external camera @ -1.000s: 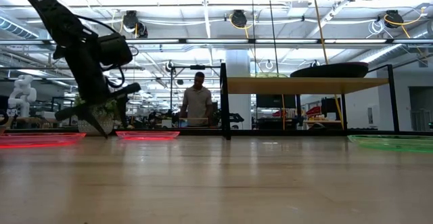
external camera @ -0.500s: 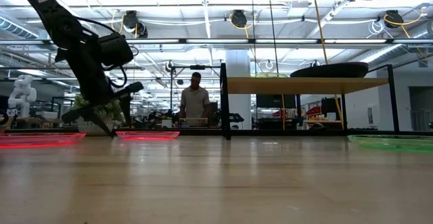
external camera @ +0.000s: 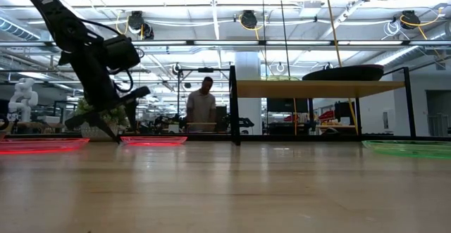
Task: Place and stack plates onto a shelf
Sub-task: Stack the top pink plate on the green plate on the shelf
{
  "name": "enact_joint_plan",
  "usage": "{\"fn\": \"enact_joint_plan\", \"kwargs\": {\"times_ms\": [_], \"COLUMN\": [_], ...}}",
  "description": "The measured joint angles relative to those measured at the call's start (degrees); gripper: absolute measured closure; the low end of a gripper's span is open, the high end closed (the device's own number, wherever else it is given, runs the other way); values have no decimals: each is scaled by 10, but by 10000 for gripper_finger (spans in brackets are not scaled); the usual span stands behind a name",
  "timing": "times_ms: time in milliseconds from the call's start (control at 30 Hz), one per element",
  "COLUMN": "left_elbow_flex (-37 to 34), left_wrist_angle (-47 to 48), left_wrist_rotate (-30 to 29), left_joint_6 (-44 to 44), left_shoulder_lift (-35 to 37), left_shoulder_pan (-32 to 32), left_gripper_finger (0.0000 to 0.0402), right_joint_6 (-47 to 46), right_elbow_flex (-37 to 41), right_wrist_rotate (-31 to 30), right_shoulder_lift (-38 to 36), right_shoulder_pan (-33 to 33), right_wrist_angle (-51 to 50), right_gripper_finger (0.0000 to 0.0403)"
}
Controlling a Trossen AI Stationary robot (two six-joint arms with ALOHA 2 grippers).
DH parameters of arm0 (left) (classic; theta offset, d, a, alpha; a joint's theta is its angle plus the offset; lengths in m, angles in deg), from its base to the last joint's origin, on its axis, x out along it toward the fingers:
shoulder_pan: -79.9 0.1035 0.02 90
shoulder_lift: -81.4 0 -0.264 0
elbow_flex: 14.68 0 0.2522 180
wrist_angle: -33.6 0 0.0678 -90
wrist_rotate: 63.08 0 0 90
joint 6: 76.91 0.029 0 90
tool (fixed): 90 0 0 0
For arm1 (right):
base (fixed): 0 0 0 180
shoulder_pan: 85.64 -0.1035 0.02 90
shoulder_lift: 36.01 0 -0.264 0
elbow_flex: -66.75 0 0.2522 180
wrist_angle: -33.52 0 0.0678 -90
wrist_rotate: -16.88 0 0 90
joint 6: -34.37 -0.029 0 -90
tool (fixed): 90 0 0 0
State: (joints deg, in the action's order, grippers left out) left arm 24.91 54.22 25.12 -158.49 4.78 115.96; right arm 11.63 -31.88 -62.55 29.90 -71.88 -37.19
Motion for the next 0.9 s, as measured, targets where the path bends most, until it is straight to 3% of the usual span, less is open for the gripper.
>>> {"fn": "enact_joint_plan", "kwargs": {"times_ms": [333,900], "left_elbow_flex": [0,0], "left_wrist_angle": [5,3], "left_wrist_rotate": [-4,-28], "left_joint_6": [13,35], "left_shoulder_lift": [-10,-12], "left_shoulder_pan": [-2,-2], "left_gripper_finger": [300,396], "right_joint_6": [1,1], "right_elbow_flex": [0,0], "right_wrist_rotate": [0,-2], "right_shoulder_lift": [0,0], "right_shoulder_pan": [0,0], "right_wrist_angle": [0,0], "right_gripper_finger": [403,403]}}
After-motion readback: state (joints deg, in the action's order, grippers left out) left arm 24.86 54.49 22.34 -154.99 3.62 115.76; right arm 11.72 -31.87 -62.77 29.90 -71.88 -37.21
